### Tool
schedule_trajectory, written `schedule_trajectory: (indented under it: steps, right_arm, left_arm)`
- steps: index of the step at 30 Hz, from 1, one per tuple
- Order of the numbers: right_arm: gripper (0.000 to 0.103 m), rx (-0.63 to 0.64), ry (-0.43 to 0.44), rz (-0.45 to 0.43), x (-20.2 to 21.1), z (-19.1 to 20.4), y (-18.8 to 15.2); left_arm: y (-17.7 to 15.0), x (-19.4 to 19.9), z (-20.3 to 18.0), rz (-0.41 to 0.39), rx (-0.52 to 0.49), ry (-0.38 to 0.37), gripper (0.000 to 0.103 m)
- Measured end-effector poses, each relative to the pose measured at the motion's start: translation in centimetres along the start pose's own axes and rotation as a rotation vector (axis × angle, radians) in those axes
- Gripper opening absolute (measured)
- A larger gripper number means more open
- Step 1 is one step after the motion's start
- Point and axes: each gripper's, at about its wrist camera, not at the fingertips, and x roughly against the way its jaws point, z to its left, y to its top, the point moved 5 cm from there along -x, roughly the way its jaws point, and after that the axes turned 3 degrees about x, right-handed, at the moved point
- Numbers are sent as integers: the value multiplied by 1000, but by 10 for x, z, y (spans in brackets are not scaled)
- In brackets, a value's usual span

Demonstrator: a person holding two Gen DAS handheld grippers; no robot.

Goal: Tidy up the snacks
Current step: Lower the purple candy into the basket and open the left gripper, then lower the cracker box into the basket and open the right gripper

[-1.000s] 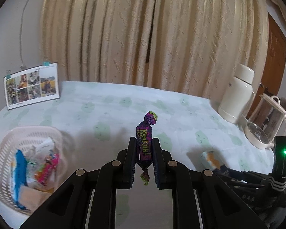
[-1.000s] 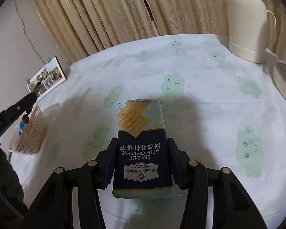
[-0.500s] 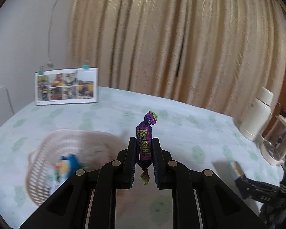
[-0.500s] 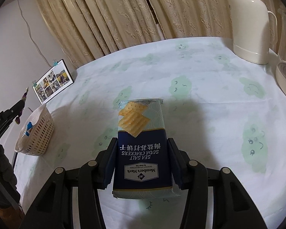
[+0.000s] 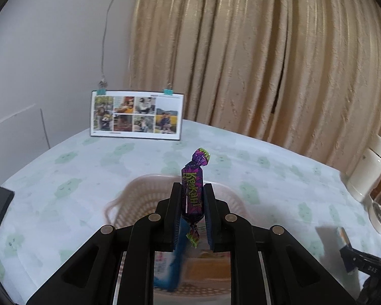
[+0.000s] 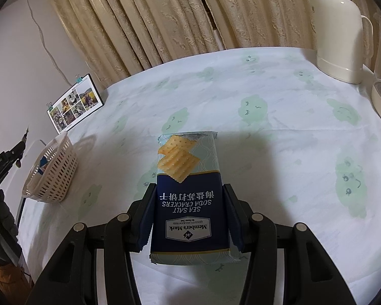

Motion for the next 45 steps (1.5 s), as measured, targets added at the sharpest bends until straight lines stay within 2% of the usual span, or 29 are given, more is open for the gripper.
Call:
schedule_trajectory:
  steps: [1,3,5,10,23,37,41,45]
  right_arm:
    - [47,0,1,0,0,1,-1]
    - [47,1,6,1,0,6,-2]
    - [47,7,12,2,0,11,-2]
    - [47,33,53,9,-2,35,1]
    - [48,183,190,-26,-2,152,36]
    - [48,294,254,10,-39,253,45]
    - [51,296,252,22,-54,269,46]
    - [59,293,249,22,-60,271,44]
  left_arm:
    - [-1,0,3,3,5,4,24]
    - [-1,0,9,6,20,4,49]
    - [-2,3,15,-7,40,2,61]
    - [-1,11,28,-19,50,13,61]
    - [-8,26,70,-31,85,41,63]
    - [-17,41,92,-43,84,40,65]
    - [-20,41,95,-36,85,37,71]
    - [-24,39,97,-20,79,29,79]
